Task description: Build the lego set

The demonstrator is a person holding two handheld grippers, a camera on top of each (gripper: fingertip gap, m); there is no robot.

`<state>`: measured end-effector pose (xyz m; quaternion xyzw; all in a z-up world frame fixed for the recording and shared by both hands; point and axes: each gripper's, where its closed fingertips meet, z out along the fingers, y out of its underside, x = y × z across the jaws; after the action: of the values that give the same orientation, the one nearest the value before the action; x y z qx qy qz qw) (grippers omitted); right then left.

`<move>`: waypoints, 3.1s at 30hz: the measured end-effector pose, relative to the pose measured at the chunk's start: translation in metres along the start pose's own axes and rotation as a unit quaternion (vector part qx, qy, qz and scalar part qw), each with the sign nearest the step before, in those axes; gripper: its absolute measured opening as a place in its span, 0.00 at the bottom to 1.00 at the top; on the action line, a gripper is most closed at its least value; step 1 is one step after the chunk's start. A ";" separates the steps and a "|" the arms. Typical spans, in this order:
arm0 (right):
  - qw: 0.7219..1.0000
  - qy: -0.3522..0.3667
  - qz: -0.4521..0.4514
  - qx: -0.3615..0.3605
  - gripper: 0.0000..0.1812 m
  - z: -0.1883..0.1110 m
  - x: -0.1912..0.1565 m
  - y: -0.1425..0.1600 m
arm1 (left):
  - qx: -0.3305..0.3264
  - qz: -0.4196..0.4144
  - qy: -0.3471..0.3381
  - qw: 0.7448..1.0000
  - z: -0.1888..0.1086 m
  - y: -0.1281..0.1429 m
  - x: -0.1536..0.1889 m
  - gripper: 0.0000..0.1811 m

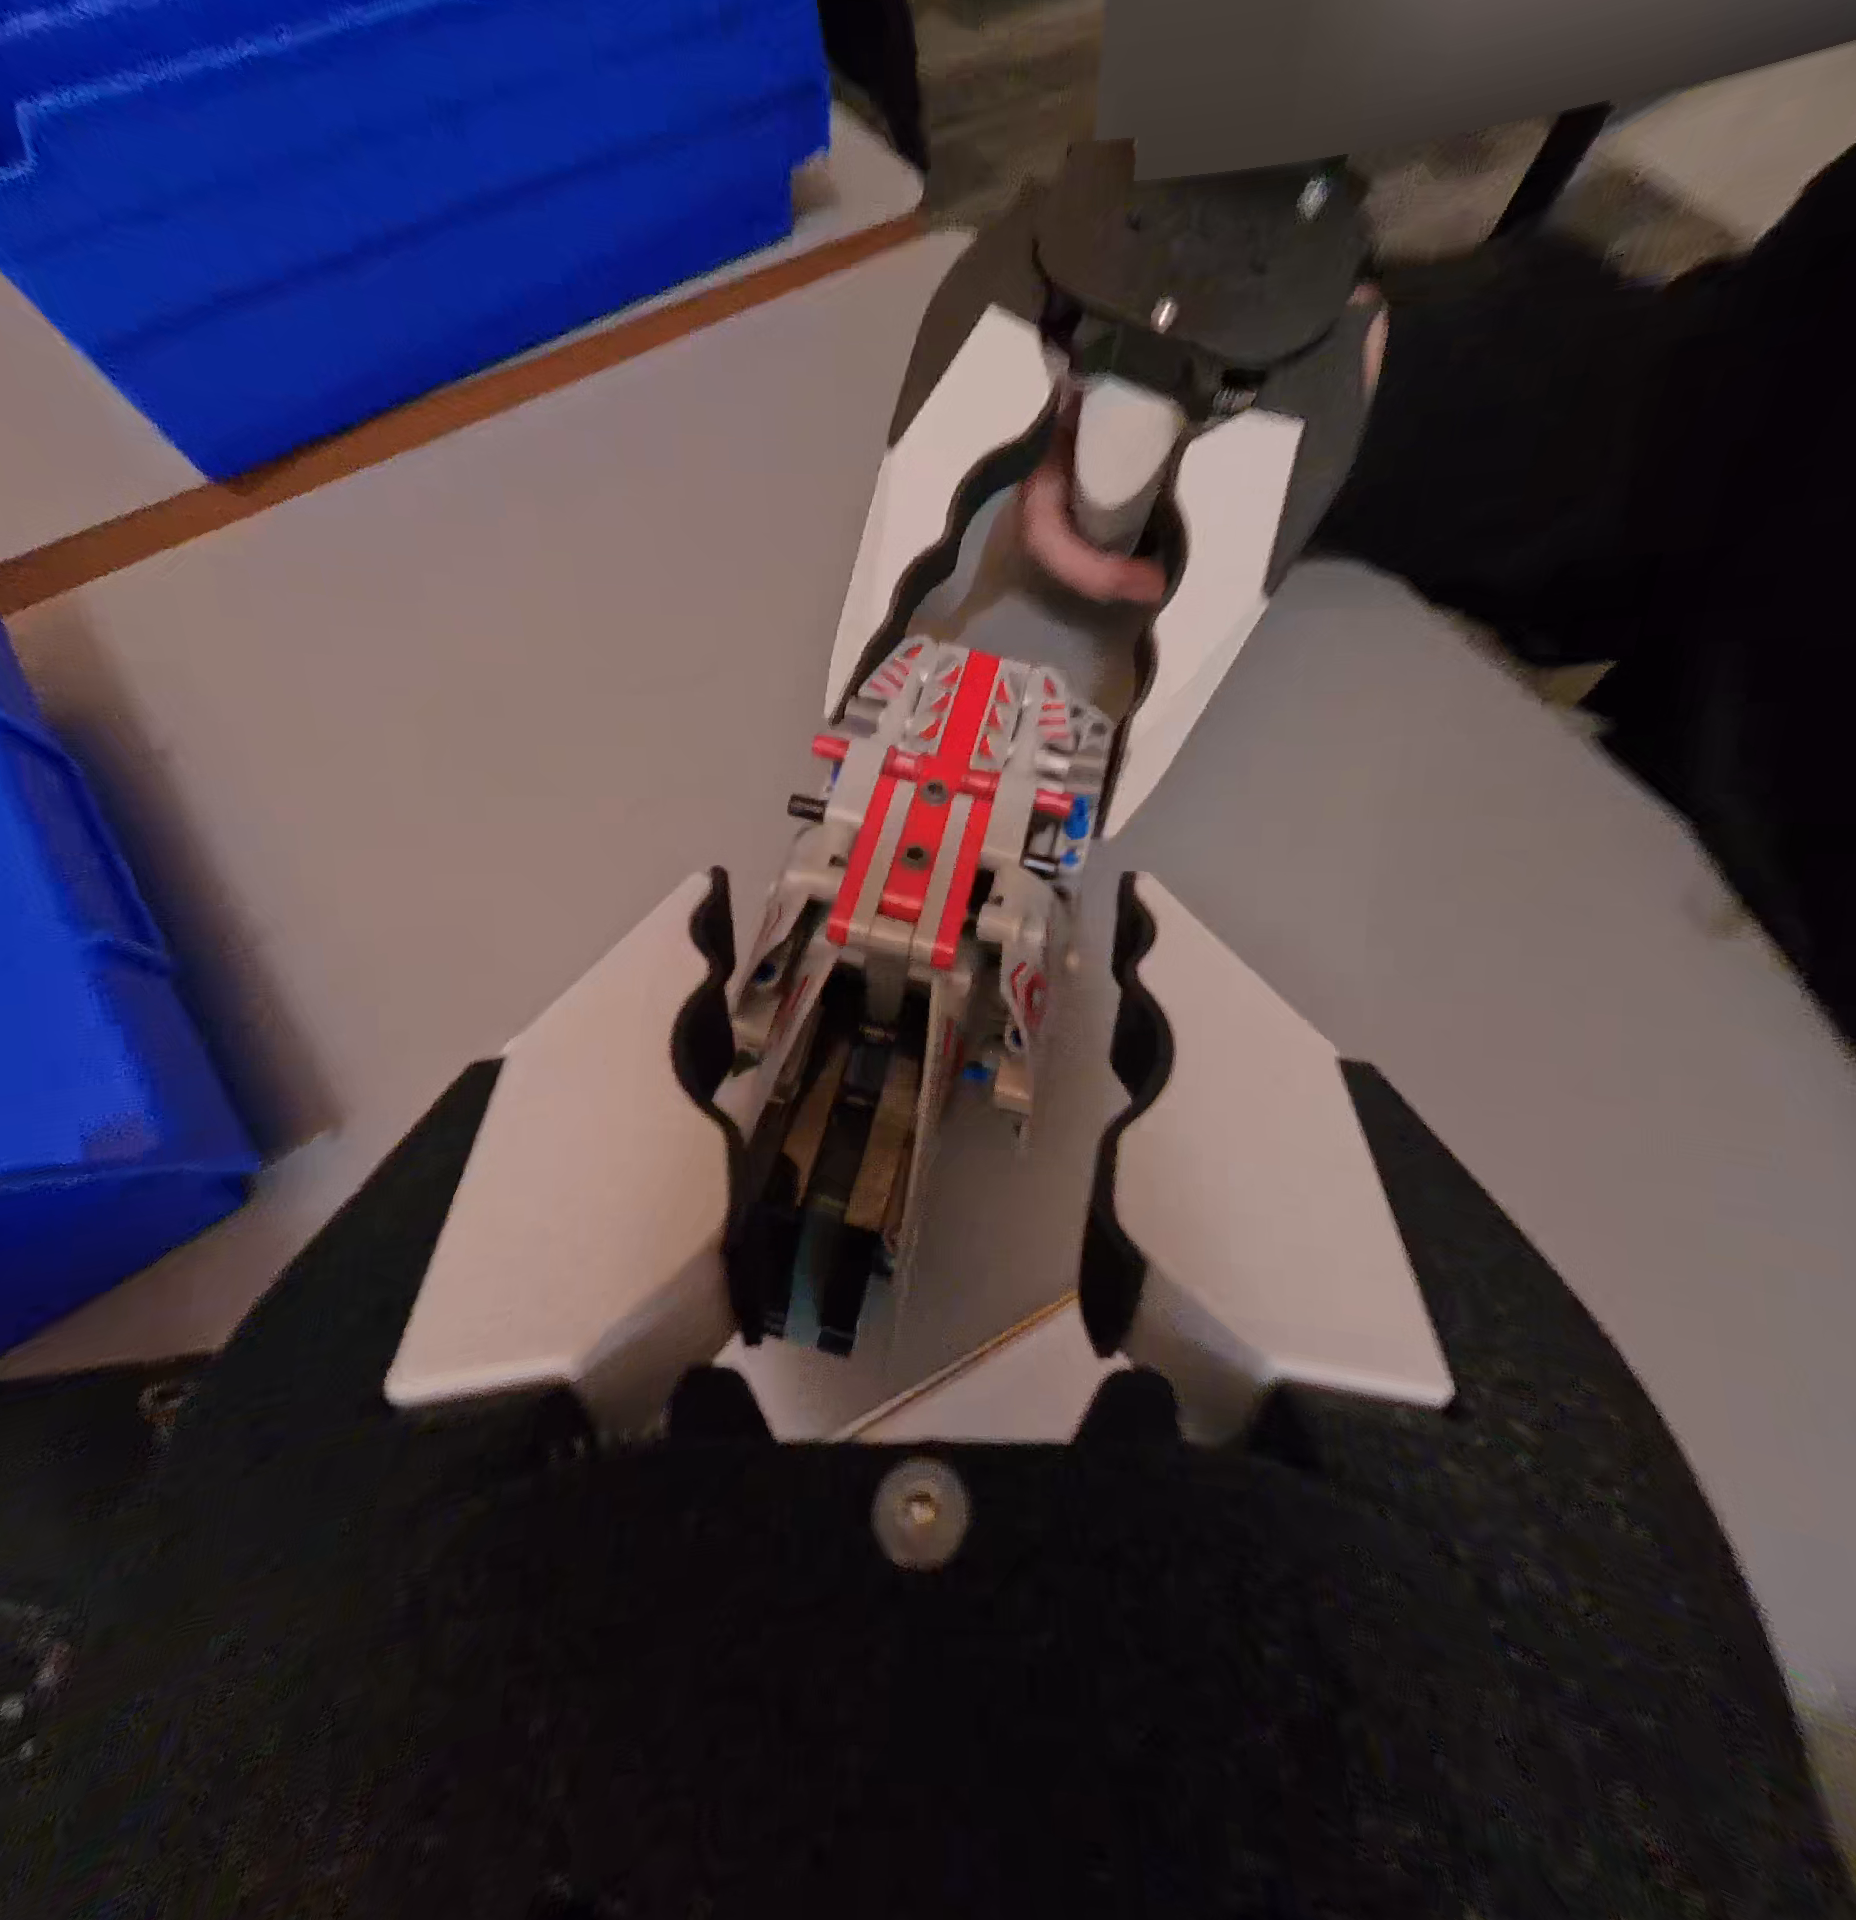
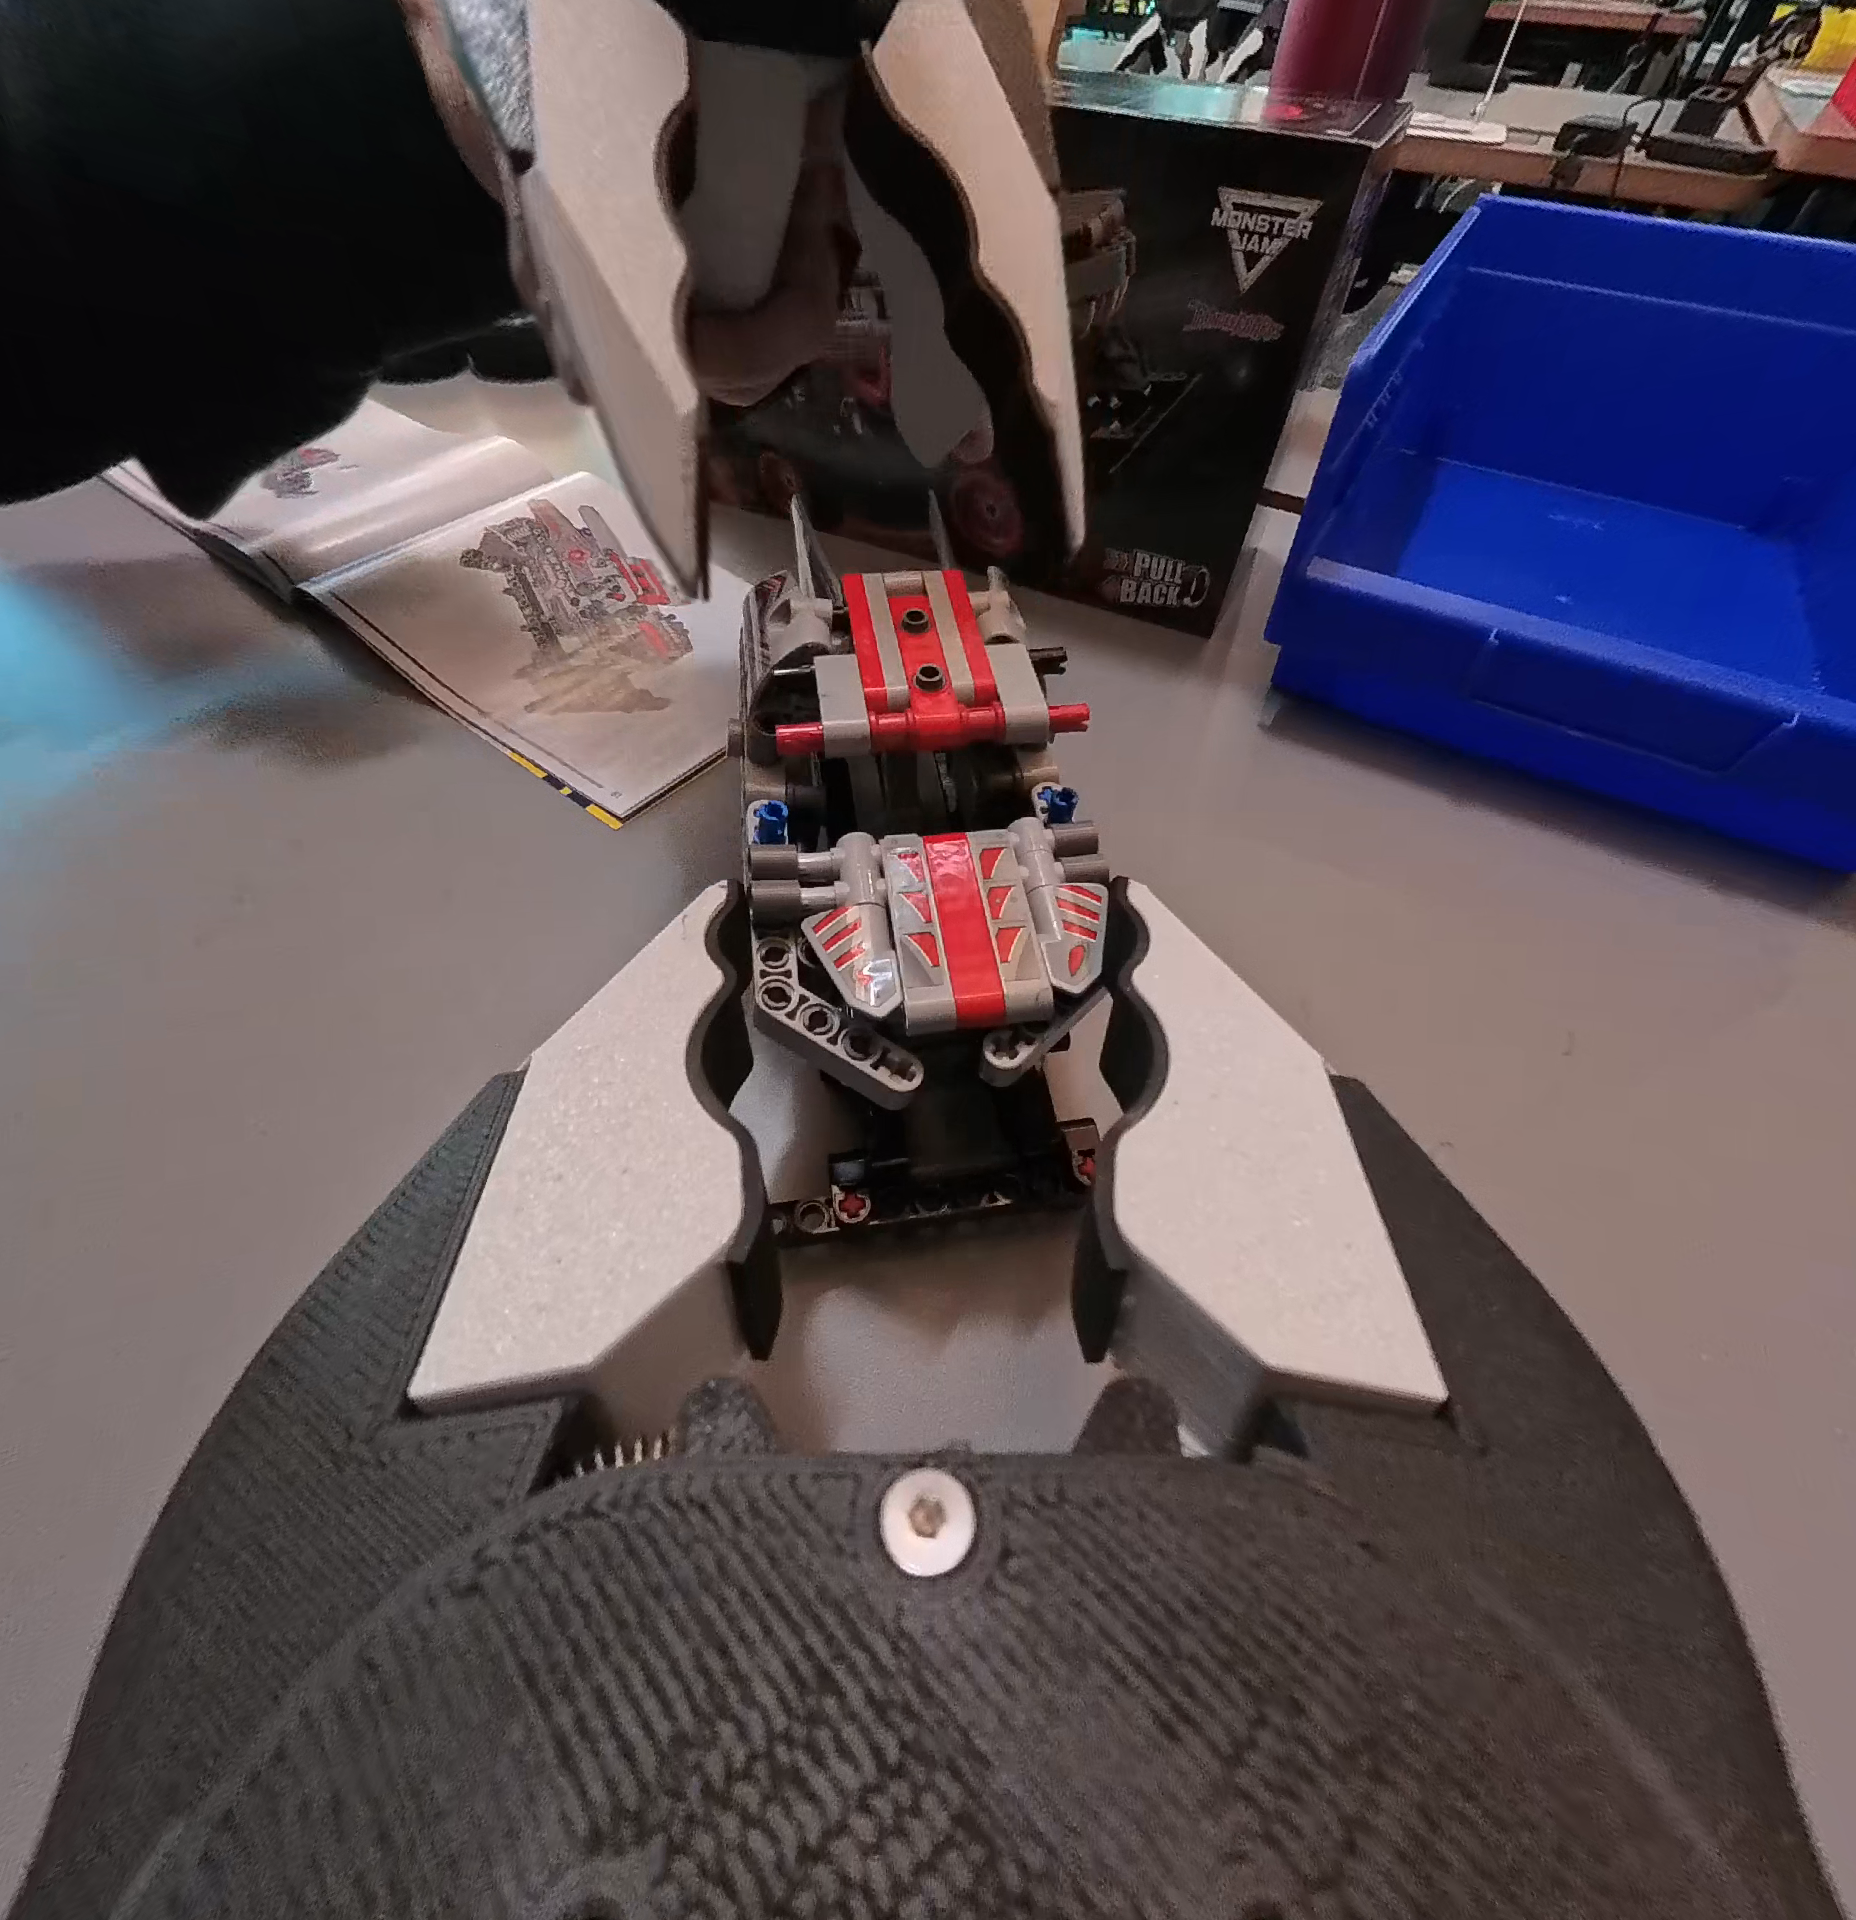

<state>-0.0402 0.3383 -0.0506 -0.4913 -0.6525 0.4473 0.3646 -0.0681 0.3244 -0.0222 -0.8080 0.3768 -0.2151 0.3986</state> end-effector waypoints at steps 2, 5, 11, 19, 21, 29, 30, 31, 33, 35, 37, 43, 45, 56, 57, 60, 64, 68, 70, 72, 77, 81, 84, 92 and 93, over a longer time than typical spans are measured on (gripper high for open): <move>1.000 0.000 -0.001 0.000 0.37 0.000 0.000 0.000 | -0.043 0.007 -0.021 0.999 0.009 0.010 0.000 0.46; 1.000 0.001 -0.003 0.001 0.37 0.001 -0.001 -0.001 | -0.053 0.011 -0.038 0.998 0.023 0.006 0.003 0.52; 1.000 -0.004 -0.010 0.001 0.37 0.004 -0.005 -0.002 | -0.084 -0.004 -0.062 0.994 0.036 0.011 -0.001 0.51; 1.000 -0.011 -0.010 0.000 0.38 0.005 -0.008 -0.002 | -0.054 -0.005 -0.043 0.998 0.037 0.007 0.004 0.46; 1.000 -0.010 -0.012 -0.001 0.38 0.006 -0.009 -0.002 | -0.059 0.005 -0.040 0.997 0.038 0.009 0.005 0.45; 0.999 -0.040 0.008 0.005 0.40 0.003 -0.011 -0.003 | -0.066 0.021 -0.041 0.997 0.040 0.012 0.005 0.45; 0.999 -0.045 0.014 0.006 0.40 0.003 -0.011 -0.003 | -0.067 0.020 -0.041 0.997 0.040 0.012 0.005 0.45; 0.999 -0.048 0.018 0.006 0.40 0.003 -0.010 -0.003 | -0.066 0.020 -0.040 0.997 0.040 0.012 0.005 0.45; 0.999 -0.048 0.019 0.005 0.40 0.003 -0.010 -0.003 | -0.066 0.022 -0.039 0.997 0.040 0.012 0.005 0.45; 0.999 -0.047 0.015 0.004 0.40 0.003 -0.011 -0.003 | -0.066 0.026 -0.041 0.997 0.040 0.013 0.006 0.45; 0.999 -0.046 0.007 0.003 0.39 0.003 -0.011 -0.002 | -0.066 0.032 -0.042 0.996 0.040 0.013 0.006 0.45; 0.999 -0.045 -0.012 0.002 0.39 0.004 -0.012 -0.002 | -0.063 0.049 -0.043 0.996 0.040 0.013 0.007 0.43; 0.999 -0.046 -0.013 0.003 0.39 0.004 -0.012 -0.002 | -0.061 0.049 -0.039 0.996 0.040 0.013 0.007 0.43; 0.996 -0.087 0.011 -0.004 0.40 0.007 -0.014 -0.002 | -0.067 0.054 -0.021 0.996 0.041 0.013 0.010 0.43; 0.996 -0.088 0.007 -0.004 0.40 0.007 -0.014 -0.001 | -0.069 0.055 -0.021 0.996 0.041 0.013 0.010 0.42; 0.995 -0.097 0.003 -0.007 0.39 0.006 -0.014 -0.001 | -0.069 0.056 -0.020 0.996 0.041 0.013 0.010 0.42; 0.995 -0.101 0.001 -0.006 0.39 0.006 -0.014 -0.001 | -0.062 0.048 -0.028 0.997 0.041 0.012 0.009 0.43; 0.996 -0.091 -0.010 -0.004 0.39 0.007 -0.014 -0.001 | -0.064 0.060 -0.038 0.995 0.040 0.012 0.008 0.44; 0.996 -0.087 -0.018 -0.004 0.39 0.007 -0.015 -0.001 | -0.064 0.064 -0.038 0.995 0.040 0.012 0.009 0.44; 0.996 -0.087 -0.017 -0.005 0.39 0.007 -0.015 -0.001 | -0.065 0.064 -0.036 0.995 0.040 0.012 0.008 0.44; 0.996 -0.088 -0.023 -0.008 0.39 0.007 -0.015 0.001 | -0.062 0.083 -0.031 0.994 0.041 0.013 0.010 0.43; 0.996 -0.088 -0.026 -0.008 0.39 0.007 -0.014 0.001 | -0.059 0.103 -0.028 0.993 0.041 0.012 0.011 0.41; 0.996 -0.088 -0.027 -0.008 0.39 0.007 -0.014 0.001 | -0.060 0.095 -0.024 0.993 0.041 0.012 0.010 0.41; 0.996 -0.086 -0.031 -0.004 0.39 0.008 -0.013 -0.001 | -0.058 0.086 -0.012 0.995 0.041 0.011 0.010 0.41; 0.996 -0.084 -0.035 -0.006 0.39 0.006 -0.012 -0.001 | -0.058 0.081 -0.009 0.995 0.041 0.011 0.009 0.41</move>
<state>-0.0429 0.3248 -0.0527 -0.4309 -0.7003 0.4700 0.3210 -0.0403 0.3325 -0.0553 -0.7986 0.4490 -0.1527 0.3706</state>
